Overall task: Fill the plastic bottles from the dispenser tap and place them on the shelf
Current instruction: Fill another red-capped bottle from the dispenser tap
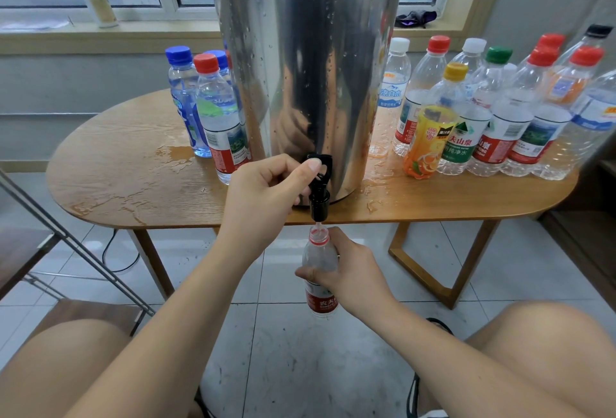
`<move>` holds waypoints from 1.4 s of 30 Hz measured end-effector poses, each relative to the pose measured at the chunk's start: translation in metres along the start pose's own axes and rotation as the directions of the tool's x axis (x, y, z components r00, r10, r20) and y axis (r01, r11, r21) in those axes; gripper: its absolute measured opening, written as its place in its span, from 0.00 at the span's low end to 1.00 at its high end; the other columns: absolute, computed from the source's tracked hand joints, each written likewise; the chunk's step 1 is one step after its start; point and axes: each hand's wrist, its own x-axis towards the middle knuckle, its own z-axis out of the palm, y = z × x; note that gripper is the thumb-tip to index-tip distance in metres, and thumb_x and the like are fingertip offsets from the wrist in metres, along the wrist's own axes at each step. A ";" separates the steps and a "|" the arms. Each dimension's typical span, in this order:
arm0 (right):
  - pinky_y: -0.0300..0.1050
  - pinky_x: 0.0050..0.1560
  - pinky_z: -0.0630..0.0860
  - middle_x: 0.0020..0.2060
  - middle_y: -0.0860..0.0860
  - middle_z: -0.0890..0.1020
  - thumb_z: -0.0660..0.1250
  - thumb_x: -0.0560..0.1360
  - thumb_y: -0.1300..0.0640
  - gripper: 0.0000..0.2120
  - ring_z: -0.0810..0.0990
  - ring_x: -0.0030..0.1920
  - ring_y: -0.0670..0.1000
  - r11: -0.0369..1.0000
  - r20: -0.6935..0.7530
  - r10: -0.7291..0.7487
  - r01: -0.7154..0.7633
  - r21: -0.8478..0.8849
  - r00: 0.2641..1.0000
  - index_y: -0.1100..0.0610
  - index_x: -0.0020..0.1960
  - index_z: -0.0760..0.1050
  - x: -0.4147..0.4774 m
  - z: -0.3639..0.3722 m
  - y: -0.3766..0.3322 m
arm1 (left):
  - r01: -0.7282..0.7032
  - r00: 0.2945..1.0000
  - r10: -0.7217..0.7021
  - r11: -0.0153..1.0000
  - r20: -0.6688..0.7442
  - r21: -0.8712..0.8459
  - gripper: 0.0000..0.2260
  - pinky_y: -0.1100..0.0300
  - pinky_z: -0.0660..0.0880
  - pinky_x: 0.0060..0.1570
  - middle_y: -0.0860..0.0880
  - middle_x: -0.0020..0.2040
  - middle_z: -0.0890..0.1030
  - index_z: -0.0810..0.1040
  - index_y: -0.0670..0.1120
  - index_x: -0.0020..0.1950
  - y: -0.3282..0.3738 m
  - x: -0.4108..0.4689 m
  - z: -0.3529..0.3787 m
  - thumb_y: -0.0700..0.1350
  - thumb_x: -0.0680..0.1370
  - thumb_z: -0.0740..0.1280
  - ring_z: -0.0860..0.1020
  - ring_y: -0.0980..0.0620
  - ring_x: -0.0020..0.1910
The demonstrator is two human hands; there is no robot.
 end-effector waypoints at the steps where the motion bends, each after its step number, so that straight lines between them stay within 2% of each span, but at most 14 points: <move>1: 0.58 0.66 0.81 0.68 0.45 0.81 0.81 0.68 0.34 0.38 0.80 0.68 0.55 1.000 -0.001 -0.001 0.001 -0.002 1.000 0.40 0.73 0.70 0.000 0.000 0.000 | -0.001 1.000 0.001 1.000 0.001 0.001 0.17 0.38 0.81 0.42 0.41 0.35 0.82 0.85 0.48 0.38 0.000 0.000 0.000 0.57 0.83 0.73 0.80 0.36 0.41; 14: 0.59 0.66 0.81 0.68 0.45 0.82 0.80 0.68 0.33 0.39 0.80 0.68 0.55 1.000 0.006 -0.009 0.009 -0.004 1.000 0.42 0.73 0.70 -0.001 -0.001 -0.001 | 0.003 1.000 -0.003 1.000 0.004 -0.001 0.17 0.39 0.81 0.43 0.44 0.35 0.83 0.85 0.49 0.39 -0.002 0.001 0.000 0.57 0.82 0.73 0.81 0.38 0.40; 18: 0.55 0.60 0.82 0.60 0.44 0.84 0.81 0.68 0.35 0.33 0.82 0.61 0.53 0.999 -0.031 -0.031 0.032 0.036 0.999 0.41 0.68 0.73 -0.002 -0.001 0.002 | 0.014 1.000 -0.014 1.000 -0.004 -0.011 0.17 0.41 0.80 0.41 0.43 0.35 0.83 0.85 0.48 0.38 -0.004 0.002 0.001 0.57 0.82 0.74 0.79 0.47 0.36; 21: 0.55 0.59 0.82 0.59 0.44 0.84 0.81 0.68 0.35 0.33 0.82 0.60 0.53 0.999 -0.034 -0.038 0.039 0.032 0.999 0.41 0.68 0.73 -0.002 -0.001 0.003 | 0.015 1.000 -0.015 1.000 -0.005 -0.015 0.17 0.46 0.79 0.41 0.43 0.35 0.83 0.85 0.48 0.38 -0.004 0.001 0.001 0.56 0.82 0.74 0.78 0.50 0.36; 24: 0.57 0.62 0.82 0.63 0.44 0.83 0.81 0.68 0.34 0.36 0.81 0.63 0.53 0.999 -0.025 -0.037 0.038 0.022 0.999 0.41 0.71 0.72 -0.001 0.000 0.002 | 0.010 1.000 -0.010 1.000 -0.003 -0.004 0.17 0.40 0.80 0.42 0.44 0.35 0.83 0.85 0.48 0.38 -0.003 0.001 0.001 0.57 0.83 0.74 0.79 0.49 0.36; 27: 0.57 0.64 0.82 0.66 0.43 0.82 0.80 0.69 0.34 0.37 0.81 0.66 0.53 0.999 -0.016 -0.037 0.037 0.014 0.999 0.40 0.72 0.70 -0.002 0.000 0.002 | 0.009 1.000 -0.009 1.000 -0.001 0.008 0.17 0.39 0.81 0.43 0.45 0.34 0.83 0.85 0.49 0.38 -0.002 0.001 0.001 0.57 0.83 0.73 0.79 0.48 0.36; 32: 0.58 0.64 0.82 0.67 0.45 0.82 0.80 0.68 0.34 0.38 0.80 0.67 0.54 1.000 -0.011 -0.021 0.021 0.003 1.000 0.41 0.73 0.70 0.000 -0.001 0.001 | 0.011 1.000 -0.011 1.000 -0.002 0.015 0.17 0.37 0.81 0.44 0.44 0.35 0.83 0.85 0.48 0.39 -0.001 0.000 0.000 0.57 0.83 0.73 0.81 0.37 0.41; 42: 0.58 0.65 0.81 0.67 0.44 0.82 0.80 0.69 0.34 0.37 0.80 0.67 0.54 1.000 -0.009 -0.025 0.025 0.011 1.000 0.41 0.73 0.70 -0.001 -0.001 0.001 | 0.006 1.000 -0.006 1.000 0.005 0.002 0.17 0.39 0.81 0.43 0.44 0.35 0.83 0.85 0.48 0.39 -0.002 0.000 0.000 0.57 0.83 0.73 0.81 0.38 0.41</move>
